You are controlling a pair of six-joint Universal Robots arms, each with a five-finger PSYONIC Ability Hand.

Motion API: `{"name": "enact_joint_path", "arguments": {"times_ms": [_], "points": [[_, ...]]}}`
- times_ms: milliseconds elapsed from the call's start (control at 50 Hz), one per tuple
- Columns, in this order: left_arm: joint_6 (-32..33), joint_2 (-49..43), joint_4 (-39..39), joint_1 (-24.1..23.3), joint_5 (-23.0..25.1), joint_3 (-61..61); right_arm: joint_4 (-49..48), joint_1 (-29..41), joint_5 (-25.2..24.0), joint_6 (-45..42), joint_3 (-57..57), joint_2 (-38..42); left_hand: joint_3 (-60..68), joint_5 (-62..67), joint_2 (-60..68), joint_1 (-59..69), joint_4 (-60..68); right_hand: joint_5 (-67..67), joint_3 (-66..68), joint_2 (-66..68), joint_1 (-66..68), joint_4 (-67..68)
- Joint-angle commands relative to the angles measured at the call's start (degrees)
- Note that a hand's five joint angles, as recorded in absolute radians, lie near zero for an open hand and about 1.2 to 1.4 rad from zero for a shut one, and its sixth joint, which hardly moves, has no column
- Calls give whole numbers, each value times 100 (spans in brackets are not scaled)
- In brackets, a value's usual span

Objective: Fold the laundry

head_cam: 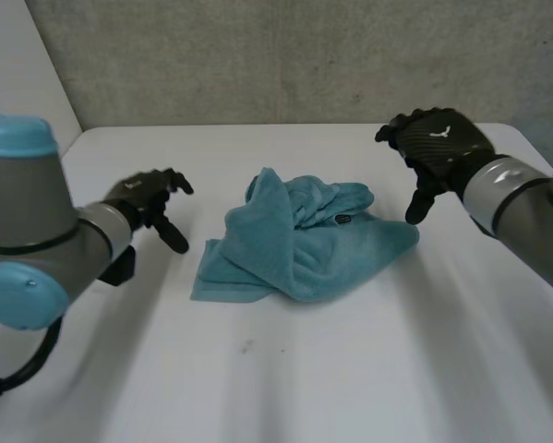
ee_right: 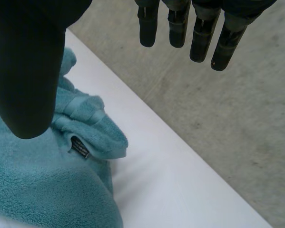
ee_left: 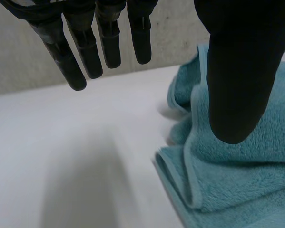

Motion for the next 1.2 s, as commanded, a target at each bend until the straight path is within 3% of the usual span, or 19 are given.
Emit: {"name": "enact_joint_path", "arguments": {"times_ms": [20, 220, 320, 340, 380, 680, 740, 760, 780, 800, 840, 920, 940, 1020, 1080, 1100, 1140, 1160, 1200], "points": [[-673, -936, 719, -170, 25, 451, -430, 176, -278, -17, -804, 1146, 444, 413, 448, 450, 435, -322, -172, -258, -96, -334], [-955, -1359, 967, -346, 130, 645, -747, 290, -1191, 36, -2035, 2227, 1168, 1136, 1171, 1174, 1159, -322, -172, -258, -96, -334], [-1280, -1482, 1143, -478, 165, 583, -730, 475, -1605, 54, -2773, 2816, 3455, 3424, 3459, 3462, 3446, -322, -172, -258, -96, -334], [-1280, -1465, 1143, -539, 165, 540, -730, 501, -1641, 54, -2871, 2905, 4937, 4906, 4941, 4944, 4929, -322, -172, -258, -96, -334], [-1280, -1438, 1143, -583, 156, 496, -721, 571, -1694, 54, -3064, 3063, 5706, 5674, 5709, 5712, 5697, -322, -172, -258, -96, -334], [-1236, -515, 1143, -636, 156, -700, 210, 967, -2327, -25, -4462, 4435, 5774, 5743, 5778, 5781, 5766, -322, -172, -258, -96, -334], [-1236, -507, 1151, -636, 139, -744, 237, 985, -2292, -78, -4682, 4593, 5774, 5743, 5778, 5781, 5766, 1966, 2115, 2030, 2191, 1954], [-1236, -507, 1151, -636, 139, -744, 228, 985, -2265, -104, -4734, 4602, 5774, 5743, 5778, 5781, 5766, 2957, 3106, 3021, 3182, 2945], [-1227, -507, 1151, -636, 139, -726, 176, 976, -2170, -183, -4866, 4593, 5774, 5743, 5778, 5781, 5766, 5315, 5464, 5378, 5540, 5303], [-1210, -507, 1151, -636, 130, -674, 115, 967, -2082, -210, -4928, 4567, 5774, 5743, 5778, 5781, 5766, 6521, 6670, 6584, 6746, 6508], [-1174, -507, 1160, -627, 130, -638, -78, 985, -1792, -228, -5077, 4541, 5774, 5743, 5778, 5781, 5766, 6678, 6828, 6742, 6904, 6666], [-692, -445, 1248, -627, 69, -16, -825, 993, -554, -114, -5350, 4225, 5774, 5743, 5778, 5781, 5766, 6678, 6828, 6742, 6904, 6666], [-578, -410, 1283, -627, 51, 134, -1079, 1002, -47, -61, -5342, 3850, 5774, 5743, 5778, 5781, 5766, 6678, 6828, 6742, 6904, 6666], [-138, -69, 1572, -671, -177, 898, -1336, 1055, 704, 167, -4939, 2970, 5774, 5743, 5778, 5781, 5766, 6678, 6828, 6742, 6904, 6666], [-120, 231, 1871, -768, -283, 1014, -1371, 1064, 881, 423, -4287, 2273, 5774, 5743, 5778, 5781, 5766, 6678, 6828, 6742, 6904, 6666], [-102, 441, 2133, -846, -344, 970, -1380, 1064, 838, 562, -3495, 1533, 5774, 5743, 5778, 5781, 5766, 6678, 6828, 6742, 6904, 6666], [-76, 626, 2346, -935, -388, 883, -1362, 1055, 820, 563, -3179, 1253, 5774, 5743, 5778, 5781, 5766, 6678, 6828, 6742, 6904, 6666], [-76, 627, 2347, -935, -389, 882, -1371, 1055, 794, 450, -2266, 557, 5774, 5743, 5778, 5781, 5766, 6678, 6828, 6742, 6904, 6666], [-41, 943, 2601, -1111, -336, 461, -1371, 1055, 785, 318, -1627, 165, 5774, 5743, 5778, 5781, 5766, 6678, 6828, 6742, 6904, 6666]]}}
